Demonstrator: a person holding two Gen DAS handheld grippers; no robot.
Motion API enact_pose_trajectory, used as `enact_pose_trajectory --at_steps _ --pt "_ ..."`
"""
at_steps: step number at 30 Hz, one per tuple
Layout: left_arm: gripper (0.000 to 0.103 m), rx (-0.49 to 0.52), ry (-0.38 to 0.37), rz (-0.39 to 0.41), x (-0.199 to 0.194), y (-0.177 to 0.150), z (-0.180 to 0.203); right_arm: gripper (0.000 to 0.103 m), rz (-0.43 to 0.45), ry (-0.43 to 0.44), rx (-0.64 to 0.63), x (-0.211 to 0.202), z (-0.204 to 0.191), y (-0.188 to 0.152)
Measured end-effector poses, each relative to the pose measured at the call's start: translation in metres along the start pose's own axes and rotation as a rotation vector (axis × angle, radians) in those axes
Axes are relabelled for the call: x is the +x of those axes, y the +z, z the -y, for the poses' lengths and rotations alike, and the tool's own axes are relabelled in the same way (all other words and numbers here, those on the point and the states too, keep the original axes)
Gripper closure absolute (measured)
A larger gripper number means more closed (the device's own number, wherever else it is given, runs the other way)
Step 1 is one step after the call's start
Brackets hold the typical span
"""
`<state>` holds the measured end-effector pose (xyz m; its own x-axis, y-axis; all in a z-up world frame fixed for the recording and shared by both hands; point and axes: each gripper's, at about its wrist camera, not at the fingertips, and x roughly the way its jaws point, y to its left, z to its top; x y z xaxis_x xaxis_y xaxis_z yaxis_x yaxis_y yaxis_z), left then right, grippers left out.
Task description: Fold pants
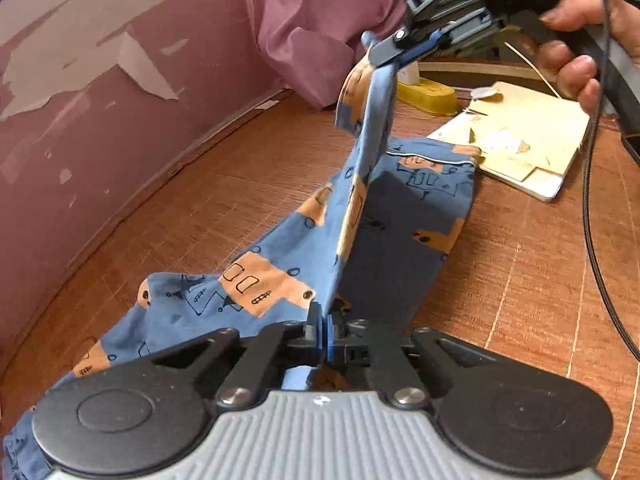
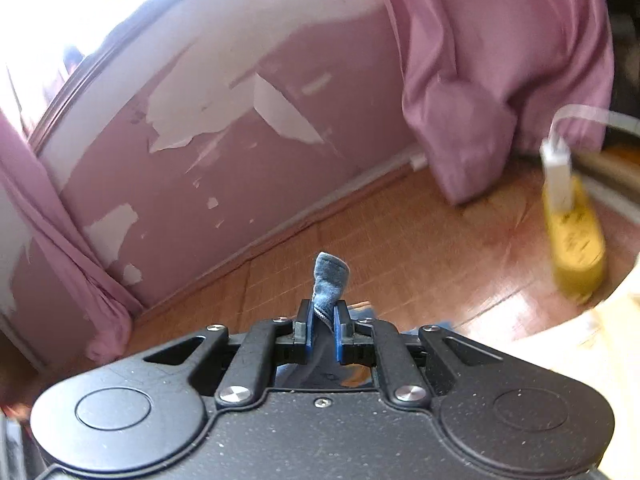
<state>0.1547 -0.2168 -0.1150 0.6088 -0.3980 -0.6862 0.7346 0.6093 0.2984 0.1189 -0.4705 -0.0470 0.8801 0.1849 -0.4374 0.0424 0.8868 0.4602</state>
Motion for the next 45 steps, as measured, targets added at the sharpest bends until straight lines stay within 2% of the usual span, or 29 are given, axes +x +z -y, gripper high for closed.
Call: enact_pose_trajectory --at_steps 3,6,8,10,12,17,18,21,26,28,32,34,35,37,39,42,45 --pt "0.1 0.06 -0.017 -0.023 0.003 -0.005 0.005 0.093 -0.048 -0.08 0.024 -0.007 0.009 -0.025" --pt "0.1 0.129 -0.024 -0.073 0.01 -0.011 0.013 0.093 -0.118 -0.179 0.119 -0.006 0.031 -0.056" --pt "0.1 0.16 -0.021 -0.074 0.01 -0.011 0.016 0.092 -0.137 -0.211 0.191 -0.01 0.043 -0.071" --pt "0.093 0.154 -0.044 -0.077 0.006 -0.009 0.014 0.088 -0.143 -0.223 0.202 -0.011 0.044 -0.075" --pt "0.068 0.097 -0.116 -0.073 0.002 -0.004 0.003 0.079 -0.134 -0.224 0.173 -0.011 0.039 -0.072" --pt "0.035 -0.059 -0.264 -0.014 -0.005 0.03 -0.039 0.065 -0.109 -0.232 0.109 -0.012 0.036 -0.071" --pt "0.03 -0.076 -0.284 -0.009 -0.001 0.04 -0.047 0.065 -0.106 -0.229 0.102 -0.013 0.036 -0.071" --pt "0.028 -0.176 -0.372 -0.034 0.021 0.083 -0.068 0.064 -0.102 -0.217 0.095 -0.015 0.041 -0.073" --pt "0.028 -0.41 -0.527 -0.17 0.082 0.137 -0.08 0.066 -0.118 -0.21 0.127 -0.013 0.051 -0.073" --pt "0.029 -0.444 -0.547 -0.216 0.1 0.151 -0.073 0.07 -0.119 -0.207 0.119 -0.014 0.051 -0.073" --pt "0.033 -0.435 -0.558 -0.314 0.125 0.172 -0.049 0.081 -0.131 -0.203 0.077 -0.011 0.048 -0.073" --pt "0.041 -0.424 -0.51 -0.403 0.139 0.18 -0.034 0.087 -0.137 -0.198 0.042 -0.01 0.043 -0.074" --pt "0.051 -0.42 -0.48 -0.447 0.145 0.182 -0.029 0.088 -0.136 -0.193 0.026 -0.01 0.04 -0.074" --pt "0.063 -0.44 -0.442 -0.507 0.156 0.181 -0.023 0.094 -0.132 -0.189 -0.009 -0.011 0.034 -0.074" --pt "0.089 -0.478 -0.431 -0.539 0.165 0.179 -0.02 0.095 -0.128 -0.183 -0.035 -0.012 0.031 -0.074" --pt "0.095 -0.562 -0.413 -0.527 0.165 0.173 -0.025 0.096 -0.12 -0.17 -0.06 -0.015 0.027 -0.073" --pt "0.096 -0.627 -0.384 -0.464 0.152 0.176 -0.036 0.096 -0.081 -0.134 -0.06 -0.018 0.026 -0.069"
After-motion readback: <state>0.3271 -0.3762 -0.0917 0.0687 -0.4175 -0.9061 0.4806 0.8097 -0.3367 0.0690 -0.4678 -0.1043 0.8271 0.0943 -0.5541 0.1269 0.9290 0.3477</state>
